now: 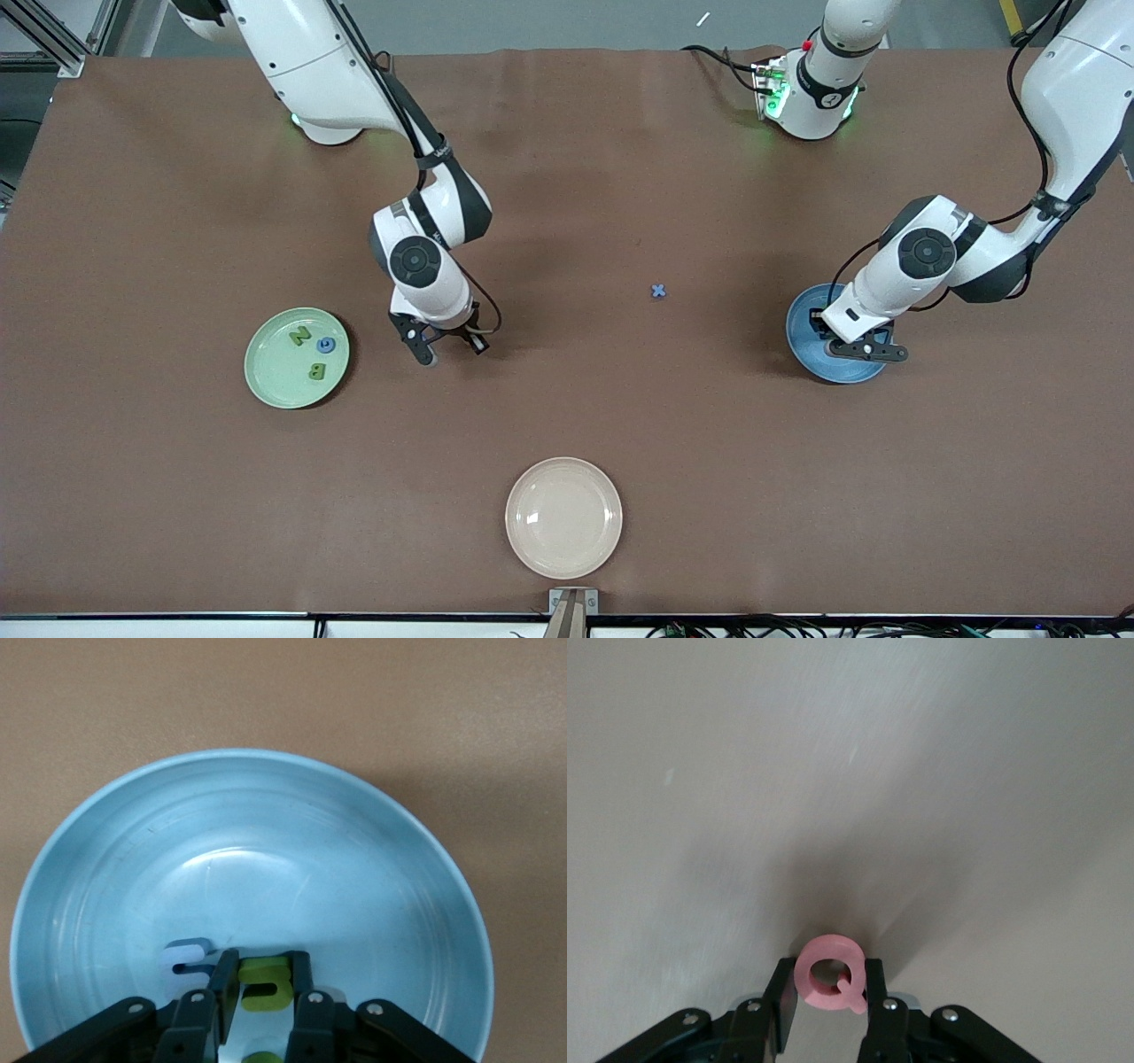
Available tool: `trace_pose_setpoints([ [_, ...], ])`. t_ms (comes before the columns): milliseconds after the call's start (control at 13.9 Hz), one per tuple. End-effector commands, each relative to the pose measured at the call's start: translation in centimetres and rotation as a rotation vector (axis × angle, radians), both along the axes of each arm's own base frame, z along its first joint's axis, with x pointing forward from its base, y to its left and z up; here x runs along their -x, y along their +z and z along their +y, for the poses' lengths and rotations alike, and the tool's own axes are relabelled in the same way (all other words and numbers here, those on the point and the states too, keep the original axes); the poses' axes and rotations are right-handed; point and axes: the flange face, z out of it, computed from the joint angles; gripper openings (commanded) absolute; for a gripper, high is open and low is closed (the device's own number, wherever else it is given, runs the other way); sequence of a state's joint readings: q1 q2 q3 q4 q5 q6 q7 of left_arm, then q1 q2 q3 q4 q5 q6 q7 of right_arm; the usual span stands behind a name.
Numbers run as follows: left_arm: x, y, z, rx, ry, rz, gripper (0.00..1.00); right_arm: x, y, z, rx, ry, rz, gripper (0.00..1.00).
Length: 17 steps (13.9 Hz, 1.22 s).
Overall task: Sort upper and lower case letters into plates
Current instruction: 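Place Q in the green plate while the left gripper reaches blue x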
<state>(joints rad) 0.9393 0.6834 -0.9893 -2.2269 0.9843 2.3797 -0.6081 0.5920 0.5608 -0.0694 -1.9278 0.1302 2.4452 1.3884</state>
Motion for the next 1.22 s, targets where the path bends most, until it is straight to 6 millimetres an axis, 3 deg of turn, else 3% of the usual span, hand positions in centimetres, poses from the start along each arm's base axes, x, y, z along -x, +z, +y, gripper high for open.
trace_pose_setpoints([
  [0,-0.7,1.1,-0.2,-0.021,-0.026,-0.028,0.76,-1.2,5.5,-5.1,-0.002,0.026,0.054,0.00],
  [144,-1.1,2.4,-1.3,-0.020,-0.035,-0.038,1.00,-1.9,7.8,-9.4,-0.009,0.058,0.091,0.00],
  [288,-1.4,4.6,-3.2,-0.031,-0.041,-0.016,1.00,-2.0,8.1,-14.6,-0.025,0.114,0.093,0.00],
  [576,-0.7,8.6,-8.9,0.029,0.016,0.031,1.00,-2.8,5.9,-24.1,-0.040,0.180,0.054,0.00],
  [648,-0.1,8.4,-10.7,0.027,0.052,0.033,1.00,-2.8,5.3,-26.8,-0.044,0.212,0.027,0.00],
  [792,1.9,8.4,-16.5,0.025,0.104,0.029,1.00,-2.6,3.9,-32.4,-0.045,0.265,-0.011,0.00],
  [936,4.0,8.1,-21.2,0.019,0.137,0.025,1.00,-2.5,2.8,-33.7,-0.044,0.284,-0.004,0.00],
  [1152,6.6,7.2,-25.9,0.040,0.201,0.026,1.00,-2.7,0.9,-33.6,-0.033,0.282,-0.027,0.00],
])
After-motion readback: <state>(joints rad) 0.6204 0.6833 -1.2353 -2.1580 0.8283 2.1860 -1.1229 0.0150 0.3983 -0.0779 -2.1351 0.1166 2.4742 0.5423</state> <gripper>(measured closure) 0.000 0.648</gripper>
